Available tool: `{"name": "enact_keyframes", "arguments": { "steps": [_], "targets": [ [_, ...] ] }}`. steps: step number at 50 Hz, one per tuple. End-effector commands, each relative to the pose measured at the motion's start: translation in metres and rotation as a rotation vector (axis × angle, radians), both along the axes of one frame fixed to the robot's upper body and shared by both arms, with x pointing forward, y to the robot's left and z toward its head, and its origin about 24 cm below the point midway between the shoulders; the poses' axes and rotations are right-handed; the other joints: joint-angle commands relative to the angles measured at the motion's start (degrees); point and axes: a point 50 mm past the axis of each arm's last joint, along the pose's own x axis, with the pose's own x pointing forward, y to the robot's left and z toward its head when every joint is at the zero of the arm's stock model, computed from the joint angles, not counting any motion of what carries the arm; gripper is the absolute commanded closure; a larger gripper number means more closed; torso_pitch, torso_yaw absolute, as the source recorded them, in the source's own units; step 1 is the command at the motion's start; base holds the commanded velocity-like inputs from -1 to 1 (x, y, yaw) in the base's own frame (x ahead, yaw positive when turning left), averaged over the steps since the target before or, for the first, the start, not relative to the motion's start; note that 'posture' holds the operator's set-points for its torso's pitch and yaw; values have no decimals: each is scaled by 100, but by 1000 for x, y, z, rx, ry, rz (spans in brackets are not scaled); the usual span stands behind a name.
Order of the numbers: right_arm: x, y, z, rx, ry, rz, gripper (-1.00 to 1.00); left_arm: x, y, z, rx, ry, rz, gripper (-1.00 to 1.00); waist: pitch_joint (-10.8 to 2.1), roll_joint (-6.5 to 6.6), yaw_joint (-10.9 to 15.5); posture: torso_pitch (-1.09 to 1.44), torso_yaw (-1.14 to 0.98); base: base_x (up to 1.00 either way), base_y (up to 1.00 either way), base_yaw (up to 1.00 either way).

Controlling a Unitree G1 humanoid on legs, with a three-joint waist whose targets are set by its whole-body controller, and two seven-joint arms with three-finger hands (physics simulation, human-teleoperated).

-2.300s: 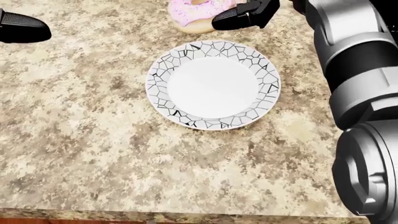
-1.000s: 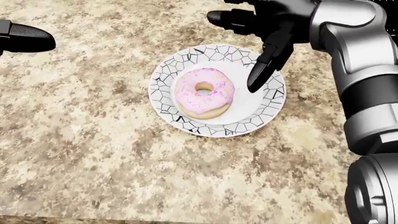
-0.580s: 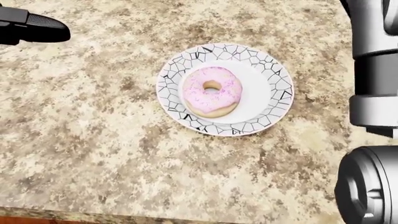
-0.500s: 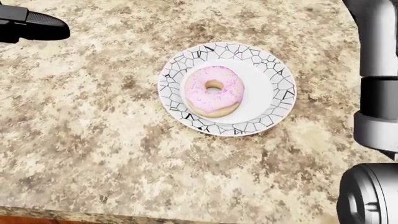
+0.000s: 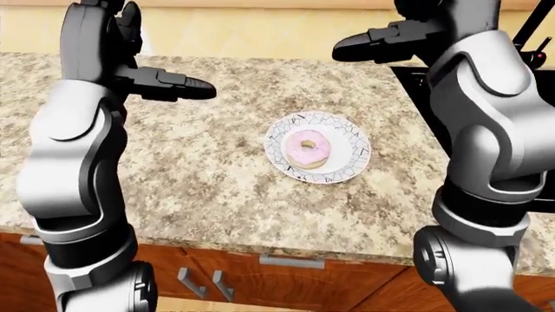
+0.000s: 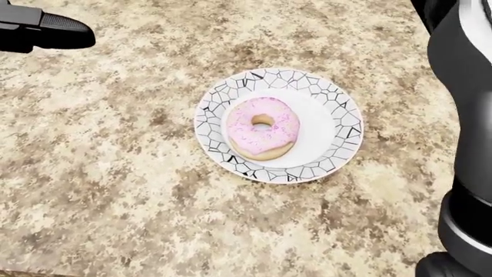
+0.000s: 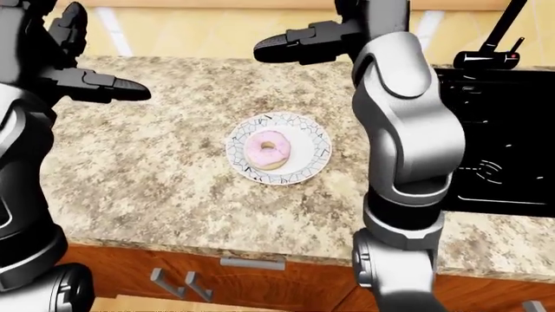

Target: Place the pastries on the plates.

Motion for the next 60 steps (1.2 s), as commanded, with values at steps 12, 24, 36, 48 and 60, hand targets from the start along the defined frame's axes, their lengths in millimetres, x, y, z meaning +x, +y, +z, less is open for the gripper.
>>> {"name": "enact_keyframes", "arguments": {
  "steps": [12,24,36,48,60],
  "targets": [
    [-11,-2,13,24,-51,-41,-100,-5,-1,11,10,-75,6,-100,-381,76,22,0,0,-25,5,0],
    [-12,-2,15,19,-55,-49,-100,-4,2,10,3,-83,19,-100,-337,116,-131,0,0,-60,8,0],
    [-24,0,-2,21,-59,-64,-100,-3,-1,-1,-13,-105,14,-100,-429,-226,-116,0,0,-61,8,0],
    [-44,6,-70,20,-70,-93,-100,6,-3,-36,-58,-107,15,-100,-295,483,-19,0,0,-31,3,0],
    [-36,2,-114,-15,-108,-116,-100,10,-11,-67,34,-131,-5,-100,-202,-235,79,0,0,0,-14,0]
  ]
}}
